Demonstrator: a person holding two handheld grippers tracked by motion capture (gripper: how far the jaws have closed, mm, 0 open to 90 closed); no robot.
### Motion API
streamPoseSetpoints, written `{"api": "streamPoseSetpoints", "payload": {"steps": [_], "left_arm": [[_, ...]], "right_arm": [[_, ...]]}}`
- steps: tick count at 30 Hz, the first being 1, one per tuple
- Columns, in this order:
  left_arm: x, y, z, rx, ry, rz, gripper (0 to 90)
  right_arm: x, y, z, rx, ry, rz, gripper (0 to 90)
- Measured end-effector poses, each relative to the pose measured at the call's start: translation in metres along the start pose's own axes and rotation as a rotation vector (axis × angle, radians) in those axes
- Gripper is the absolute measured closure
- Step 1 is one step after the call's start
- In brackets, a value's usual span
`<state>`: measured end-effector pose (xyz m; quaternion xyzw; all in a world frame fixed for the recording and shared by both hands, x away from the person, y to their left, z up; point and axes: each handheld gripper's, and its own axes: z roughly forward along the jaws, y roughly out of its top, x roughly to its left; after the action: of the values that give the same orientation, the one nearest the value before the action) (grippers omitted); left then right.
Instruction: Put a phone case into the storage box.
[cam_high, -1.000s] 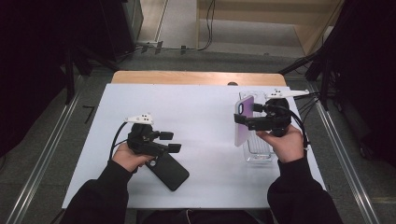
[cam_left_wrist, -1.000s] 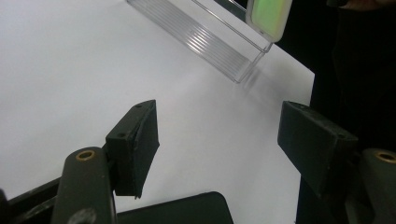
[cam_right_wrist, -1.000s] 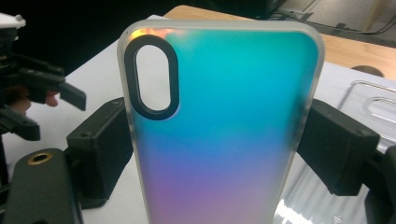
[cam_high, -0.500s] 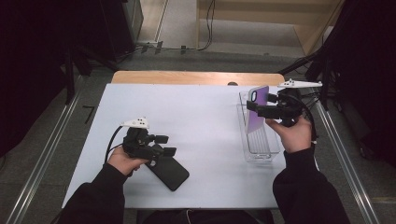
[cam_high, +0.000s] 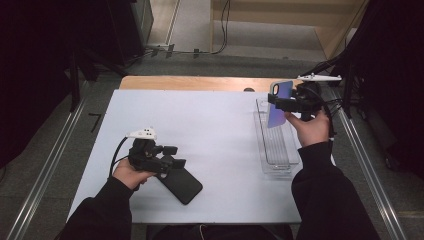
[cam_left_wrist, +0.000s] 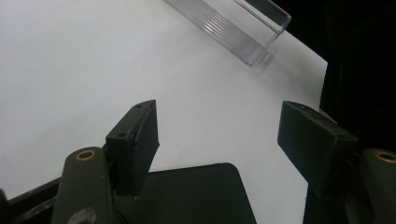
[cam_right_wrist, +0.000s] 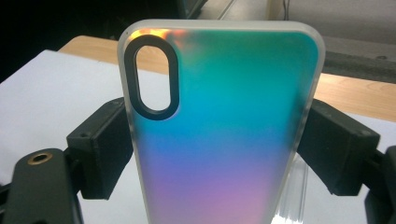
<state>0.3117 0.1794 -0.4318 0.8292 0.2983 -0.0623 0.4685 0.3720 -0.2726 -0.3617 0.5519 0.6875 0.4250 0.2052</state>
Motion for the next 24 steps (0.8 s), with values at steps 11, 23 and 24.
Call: {"api": "streamPoseSetpoints", "payload": {"steps": [11,23,24], "left_arm": [[0.000,0.000,0.000,-0.003,-0.003,0.002,29.8],[0.001,0.000,-0.001,-0.007,-0.006,0.001,29.9],[0.001,0.000,-0.002,-0.007,-0.005,0.002,29.9]], "right_arm": [[-0.007,0.016,0.025,-0.014,-0.086,0.010,14.7],[-0.017,0.015,0.058,-0.027,-0.155,0.067,14.6],[-0.018,0.015,0.062,-0.029,-0.165,0.059,14.6]]}}
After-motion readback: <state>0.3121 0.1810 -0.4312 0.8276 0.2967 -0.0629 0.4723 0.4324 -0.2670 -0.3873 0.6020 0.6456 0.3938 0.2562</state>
